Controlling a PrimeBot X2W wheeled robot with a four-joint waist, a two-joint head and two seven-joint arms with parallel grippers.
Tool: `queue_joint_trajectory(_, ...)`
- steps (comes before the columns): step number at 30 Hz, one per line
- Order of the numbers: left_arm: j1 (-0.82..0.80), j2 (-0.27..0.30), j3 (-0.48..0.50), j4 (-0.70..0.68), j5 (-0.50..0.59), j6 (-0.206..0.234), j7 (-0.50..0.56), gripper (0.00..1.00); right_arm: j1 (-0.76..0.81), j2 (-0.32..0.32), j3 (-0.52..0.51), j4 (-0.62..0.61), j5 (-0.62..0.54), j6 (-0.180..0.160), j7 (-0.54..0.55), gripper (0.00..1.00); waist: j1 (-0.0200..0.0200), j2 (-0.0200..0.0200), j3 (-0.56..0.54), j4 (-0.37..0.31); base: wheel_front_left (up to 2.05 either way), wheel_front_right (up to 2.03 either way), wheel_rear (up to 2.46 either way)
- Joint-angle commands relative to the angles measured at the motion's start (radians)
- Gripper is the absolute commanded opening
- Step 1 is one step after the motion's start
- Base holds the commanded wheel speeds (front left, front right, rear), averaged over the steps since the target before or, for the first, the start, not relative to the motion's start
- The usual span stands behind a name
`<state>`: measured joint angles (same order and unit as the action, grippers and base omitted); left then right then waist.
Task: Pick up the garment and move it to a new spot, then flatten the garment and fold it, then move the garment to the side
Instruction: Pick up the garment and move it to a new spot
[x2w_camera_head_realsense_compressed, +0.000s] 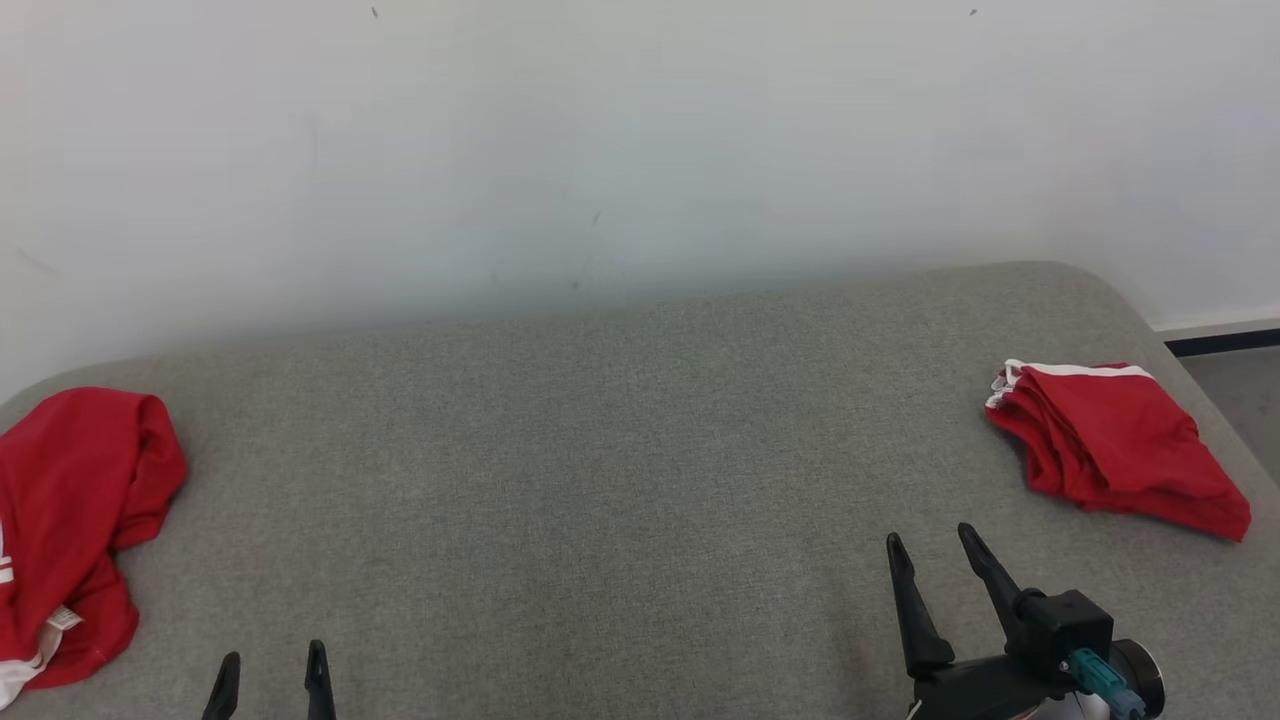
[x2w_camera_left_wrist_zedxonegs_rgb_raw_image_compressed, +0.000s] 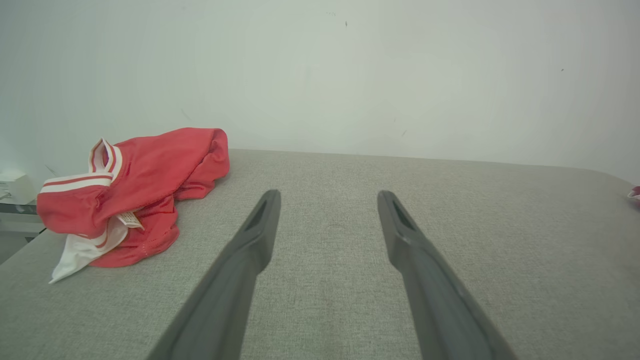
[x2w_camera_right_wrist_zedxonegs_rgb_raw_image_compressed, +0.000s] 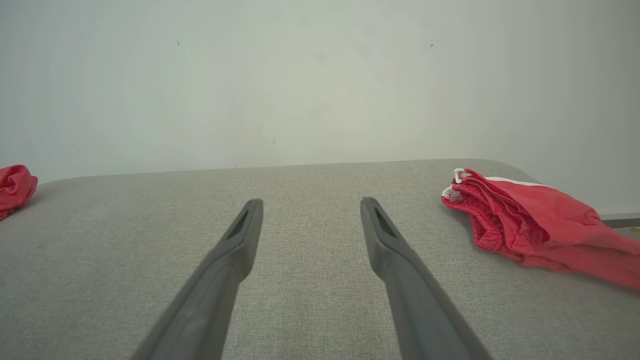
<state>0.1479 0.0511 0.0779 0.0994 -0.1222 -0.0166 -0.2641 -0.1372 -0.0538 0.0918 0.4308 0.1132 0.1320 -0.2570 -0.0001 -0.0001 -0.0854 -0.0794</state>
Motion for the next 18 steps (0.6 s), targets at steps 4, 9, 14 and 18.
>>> queue_joint_trajectory(4, -0.003, -0.001, -0.001, -0.003, -0.007, 0.007, 0.000, 1.00, 0.012, 0.003, -0.002, -0.002, 0.003, -0.003, -0.002, 1.00, 0.0001, 0.0001, -0.001, 0.000, 0.00, 0.00, 0.00)
queue_joint_trajectory(9, -0.010, -0.001, 0.003, 0.006, -0.016, 0.002, 0.000, 1.00, 0.014, 0.004, -0.005, -0.002, 0.003, -0.003, -0.002, 1.00, 0.0001, 0.0001, 0.000, 0.002, 0.00, 0.00, 0.00)
queue_joint_trajectory(14, -0.026, -0.001, 0.018, 0.031, -0.022, -0.015, 0.000, 1.00, 0.019, 0.004, -0.003, -0.001, 0.008, -0.003, -0.003, 1.00, 0.0001, 0.0001, 0.002, 0.011, 0.00, 0.00, 0.00)
queue_joint_trajectory(18, -0.042, -0.001, 0.022, 0.043, -0.023, -0.026, 0.000, 1.00, 0.021, 0.004, 0.005, 0.000, 0.014, -0.003, -0.001, 1.00, 0.0001, 0.0001, 0.004, 0.030, 0.00, 0.00, 0.00)
